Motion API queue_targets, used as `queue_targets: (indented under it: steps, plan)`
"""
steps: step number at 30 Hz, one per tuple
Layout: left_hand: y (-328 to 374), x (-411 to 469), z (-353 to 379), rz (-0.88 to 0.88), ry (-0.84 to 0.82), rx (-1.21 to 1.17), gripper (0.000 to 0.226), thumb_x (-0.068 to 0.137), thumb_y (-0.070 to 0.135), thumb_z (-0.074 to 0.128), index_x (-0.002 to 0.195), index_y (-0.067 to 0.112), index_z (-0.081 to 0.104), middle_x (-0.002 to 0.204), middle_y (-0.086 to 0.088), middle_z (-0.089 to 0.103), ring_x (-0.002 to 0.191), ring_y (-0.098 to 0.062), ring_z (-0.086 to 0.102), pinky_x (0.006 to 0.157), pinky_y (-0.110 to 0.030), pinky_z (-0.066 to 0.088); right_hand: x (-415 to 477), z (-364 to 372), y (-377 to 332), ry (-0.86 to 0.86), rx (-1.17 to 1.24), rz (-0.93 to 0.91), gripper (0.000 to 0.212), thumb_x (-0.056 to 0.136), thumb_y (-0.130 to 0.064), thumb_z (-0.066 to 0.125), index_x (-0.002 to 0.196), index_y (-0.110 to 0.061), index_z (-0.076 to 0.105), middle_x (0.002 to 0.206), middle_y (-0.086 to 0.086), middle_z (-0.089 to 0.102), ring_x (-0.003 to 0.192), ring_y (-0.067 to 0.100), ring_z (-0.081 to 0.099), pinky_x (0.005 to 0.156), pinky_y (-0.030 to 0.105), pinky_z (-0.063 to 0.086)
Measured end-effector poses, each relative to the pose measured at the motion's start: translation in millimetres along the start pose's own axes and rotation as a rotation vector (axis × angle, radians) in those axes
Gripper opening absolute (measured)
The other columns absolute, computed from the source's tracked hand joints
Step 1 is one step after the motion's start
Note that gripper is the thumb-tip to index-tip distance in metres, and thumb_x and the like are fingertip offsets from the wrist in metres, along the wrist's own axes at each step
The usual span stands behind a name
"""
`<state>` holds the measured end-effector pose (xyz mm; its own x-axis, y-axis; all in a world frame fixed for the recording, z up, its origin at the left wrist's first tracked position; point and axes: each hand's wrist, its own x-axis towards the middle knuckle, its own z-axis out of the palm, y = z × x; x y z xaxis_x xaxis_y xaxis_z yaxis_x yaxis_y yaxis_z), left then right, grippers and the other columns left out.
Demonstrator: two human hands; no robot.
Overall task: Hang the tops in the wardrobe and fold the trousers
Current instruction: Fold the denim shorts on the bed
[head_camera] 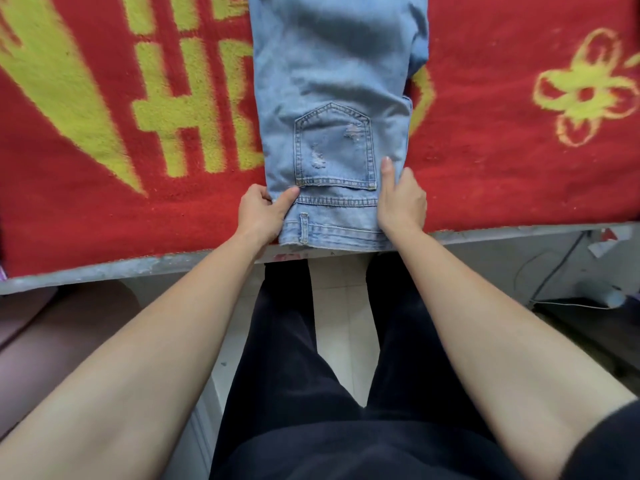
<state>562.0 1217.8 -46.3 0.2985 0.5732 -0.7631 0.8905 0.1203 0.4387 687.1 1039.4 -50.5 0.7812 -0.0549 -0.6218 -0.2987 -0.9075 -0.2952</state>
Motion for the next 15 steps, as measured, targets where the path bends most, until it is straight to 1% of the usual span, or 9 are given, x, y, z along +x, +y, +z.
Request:
queue_targets:
  steps: [2, 3, 4, 6, 7, 9, 11, 13, 15]
  plan:
    - [-2, -9, 5, 0.032, 0.034, -0.018, 0.040, 0.080, 0.046, 0.078, 0.085, 0.016, 0.052, 0.068, 0.006, 0.048, 0.059, -0.008, 0.041, 0.054, -0.025, 0.034, -7, -5, 6, 0.084, 0.019, -0.085, 0.049, 0.100, -0.063, 0.030, 0.086, -0.017, 0.040, 0.080, 0.009, 0.058, 0.087, 0.039, 0.059, 0.067, 0.039, 0.028]
    - [-5, -14, 7, 0.039, 0.044, -0.020, 0.040, 0.079, 0.044, 0.079, 0.084, 0.015, 0.051, 0.066, 0.006, 0.046, 0.057, -0.008, 0.038, 0.054, -0.026, 0.033, -10, -7, 11, 0.086, 0.008, -0.106, 0.050, 0.100, -0.063, 0.030, 0.086, -0.017, 0.040, 0.076, 0.005, 0.055, 0.086, 0.038, 0.059, 0.066, 0.039, 0.029]
    - [-10, -18, 11, 0.043, 0.039, -0.001, 0.041, 0.079, 0.042, 0.080, 0.084, 0.012, 0.053, 0.066, 0.004, 0.046, 0.058, -0.010, 0.040, 0.057, -0.030, 0.034, -10, -8, 19, 0.058, -0.018, -0.105, 0.050, 0.101, -0.062, 0.030, 0.088, -0.016, 0.043, 0.078, 0.007, 0.057, 0.088, 0.038, 0.059, 0.067, 0.040, 0.030]
    - [-23, -29, 19, 0.022, 0.003, 0.118, 0.046, 0.079, 0.043, 0.079, 0.087, 0.005, 0.054, 0.072, -0.001, 0.049, 0.066, -0.018, 0.044, 0.062, -0.035, 0.035, -11, -10, 35, -0.070, -0.123, -0.064, 0.054, 0.102, -0.060, 0.030, 0.101, -0.011, 0.052, 0.101, 0.018, 0.066, 0.101, 0.039, 0.060, 0.074, 0.043, 0.037]
    - [-30, -35, 24, -0.002, -0.016, 0.169, 0.046, 0.079, 0.044, 0.079, 0.084, 0.007, 0.052, 0.072, 0.000, 0.048, 0.068, -0.020, 0.045, 0.062, -0.036, 0.034, -11, -12, 40, -0.131, -0.178, -0.052, 0.057, 0.102, -0.059, 0.029, 0.108, -0.009, 0.055, 0.111, 0.021, 0.065, 0.106, 0.040, 0.059, 0.079, 0.044, 0.040]
    - [-38, -44, 31, -0.051, -0.009, 0.177, 0.043, 0.080, 0.045, 0.077, 0.077, 0.016, 0.045, 0.071, 0.004, 0.047, 0.071, -0.021, 0.046, 0.061, -0.034, 0.032, -9, -15, 44, -0.168, -0.262, -0.059, 0.059, 0.103, -0.058, 0.031, 0.113, -0.005, 0.056, 0.118, 0.024, 0.064, 0.110, 0.042, 0.058, 0.082, 0.044, 0.042]
    - [-34, -48, 35, -0.089, 0.009, 0.158, 0.039, 0.080, 0.044, 0.076, 0.084, 0.017, 0.048, 0.077, 0.005, 0.052, 0.080, -0.023, 0.054, 0.065, -0.034, 0.038, -7, -19, 38, -0.140, -0.292, -0.059, 0.054, 0.101, -0.054, 0.038, 0.118, -0.005, 0.055, 0.122, 0.023, 0.063, 0.113, 0.042, 0.059, 0.082, 0.043, 0.041]
    - [-23, -49, 36, -0.114, -0.001, 0.180, 0.041, 0.081, 0.039, 0.075, 0.100, 0.013, 0.049, 0.095, -0.001, 0.060, 0.096, -0.029, 0.059, 0.080, -0.037, 0.047, -6, -24, 27, -0.093, -0.218, -0.073, 0.051, 0.095, -0.042, 0.050, 0.132, -0.007, 0.046, 0.131, 0.019, 0.056, 0.120, 0.039, 0.055, 0.088, 0.042, 0.041]
    - [-8, -50, 39, -0.109, 0.045, 0.229, 0.048, 0.081, 0.032, 0.069, 0.115, 0.007, 0.045, 0.115, -0.011, 0.059, 0.109, -0.034, 0.057, 0.093, -0.043, 0.046, -1, -33, 11, 0.011, -0.183, -0.231, 0.067, 0.089, -0.029, 0.054, 0.150, -0.010, 0.030, 0.146, 0.016, 0.040, 0.130, 0.036, 0.044, 0.103, 0.045, 0.038]
